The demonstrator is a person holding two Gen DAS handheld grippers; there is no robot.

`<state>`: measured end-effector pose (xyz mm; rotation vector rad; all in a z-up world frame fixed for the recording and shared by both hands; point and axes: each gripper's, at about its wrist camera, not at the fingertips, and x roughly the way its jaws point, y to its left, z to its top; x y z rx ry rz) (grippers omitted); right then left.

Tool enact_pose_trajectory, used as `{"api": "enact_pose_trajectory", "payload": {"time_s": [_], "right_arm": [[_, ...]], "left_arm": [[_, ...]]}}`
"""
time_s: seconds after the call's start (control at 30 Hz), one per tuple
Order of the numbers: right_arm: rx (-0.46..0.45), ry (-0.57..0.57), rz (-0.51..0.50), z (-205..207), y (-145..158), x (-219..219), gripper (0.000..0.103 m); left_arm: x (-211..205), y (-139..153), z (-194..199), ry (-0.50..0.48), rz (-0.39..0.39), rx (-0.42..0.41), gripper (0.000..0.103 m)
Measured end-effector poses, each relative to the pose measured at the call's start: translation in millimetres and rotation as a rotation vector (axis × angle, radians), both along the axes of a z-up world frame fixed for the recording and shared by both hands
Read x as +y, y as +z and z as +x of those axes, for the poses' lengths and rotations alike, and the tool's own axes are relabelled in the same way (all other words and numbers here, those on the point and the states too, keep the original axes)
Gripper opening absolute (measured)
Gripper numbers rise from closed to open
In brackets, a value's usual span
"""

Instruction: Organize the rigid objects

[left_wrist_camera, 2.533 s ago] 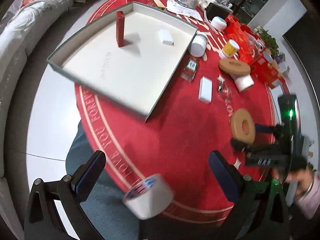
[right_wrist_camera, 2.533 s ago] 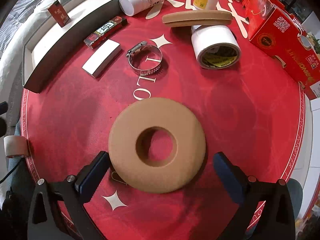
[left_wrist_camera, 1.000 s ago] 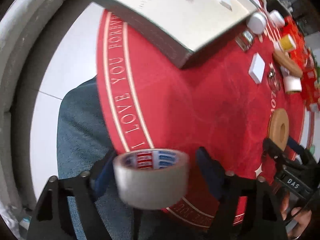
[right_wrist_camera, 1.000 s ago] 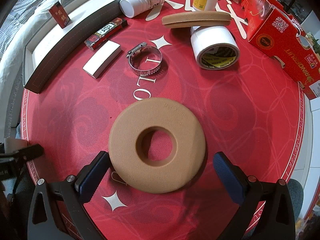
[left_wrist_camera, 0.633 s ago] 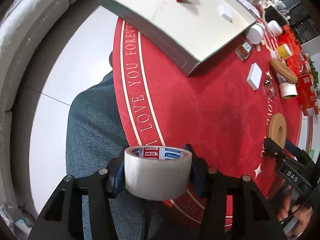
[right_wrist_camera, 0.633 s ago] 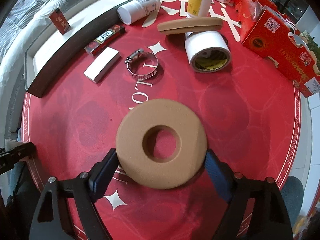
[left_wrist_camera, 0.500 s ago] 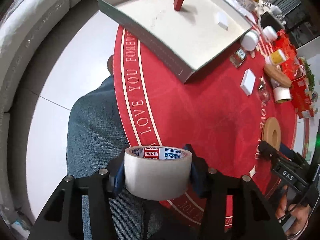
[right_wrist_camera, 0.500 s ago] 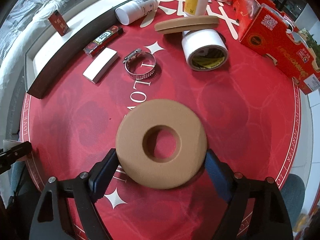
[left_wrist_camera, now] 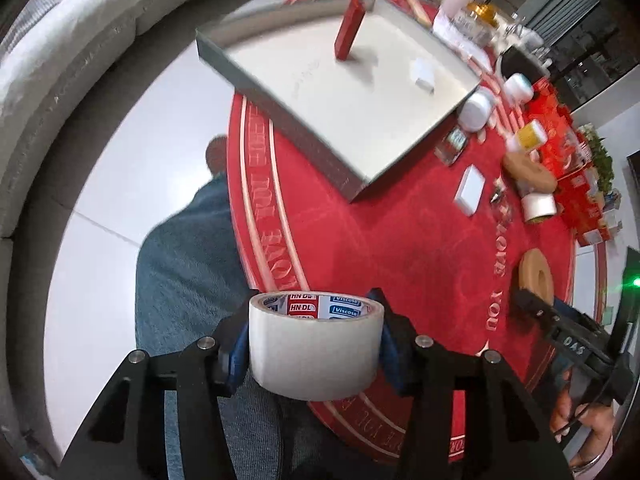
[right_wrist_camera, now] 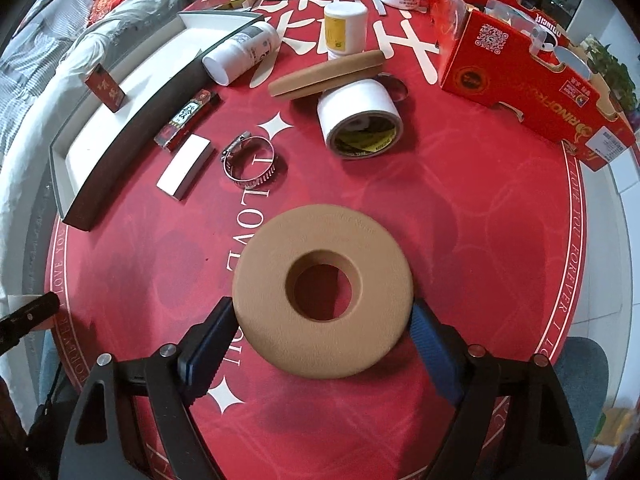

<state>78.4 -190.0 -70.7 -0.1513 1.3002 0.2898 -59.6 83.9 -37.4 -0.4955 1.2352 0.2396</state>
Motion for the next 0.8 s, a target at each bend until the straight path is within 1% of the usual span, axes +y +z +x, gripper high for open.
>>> {"api": "enact_pose_trajectory", "payload": {"time_s": [0.13, 0.33, 0.4, 0.47, 0.6, 0.63, 0.67, 0.7, 0.77, 0.8], "right_arm": [[-0.020, 0.004, -0.005, -6.4, 4.2, 8.6, 0.086], [-0.051, -0.013, 0.024, -6.8, 22.2, 7.7, 0.086], [-0.075, -0.019, 0.043, -4.6, 35.2, 7.4, 0.086], [-0.108, -0.023, 0.072, -3.3, 51.0, 12.8, 0.086], [-0.180, -0.008, 0.122, 6.6, 91.5, 21.4, 0.084], [-0.200, 0.002, 0.134, 10.2, 104.4, 26.4, 0.081], [-0.224, 0.012, 0.141, 13.9, 116.2, 31.8, 0.070], [-0.243, 0.021, 0.146, 16.0, 125.6, 36.7, 0.050], [-0.257, 0.033, 0.188, 26.8, 143.5, 46.2, 0.049], [-0.250, 0.036, 0.223, 34.5, 152.7, 51.2, 0.045]], "left_arm": [[-3.6, 27.6, -0.5, -0.033, 0.063, -0.093, 0.056], [-17.1, 57.3, 17.8, -0.079, 0.097, -0.158, 0.056], [-22.3, 67.8, 26.4, -0.091, 0.107, -0.185, 0.056], [-27.1, 84.3, 36.7, -0.099, 0.121, -0.217, 0.056], [-28.7, 117.6, 55.3, -0.096, 0.144, -0.293, 0.057], [-26.1, 128.6, 61.2, -0.087, 0.150, -0.319, 0.057], [-23.5, 136.1, 65.6, -0.078, 0.151, -0.334, 0.057], [-20.8, 142.9, 70.2, -0.069, 0.152, -0.346, 0.057], [-12.3, 157.3, 79.4, -0.047, 0.158, -0.379, 0.057], [-8.8, 161.8, 82.7, -0.038, 0.161, -0.387, 0.057]]}}
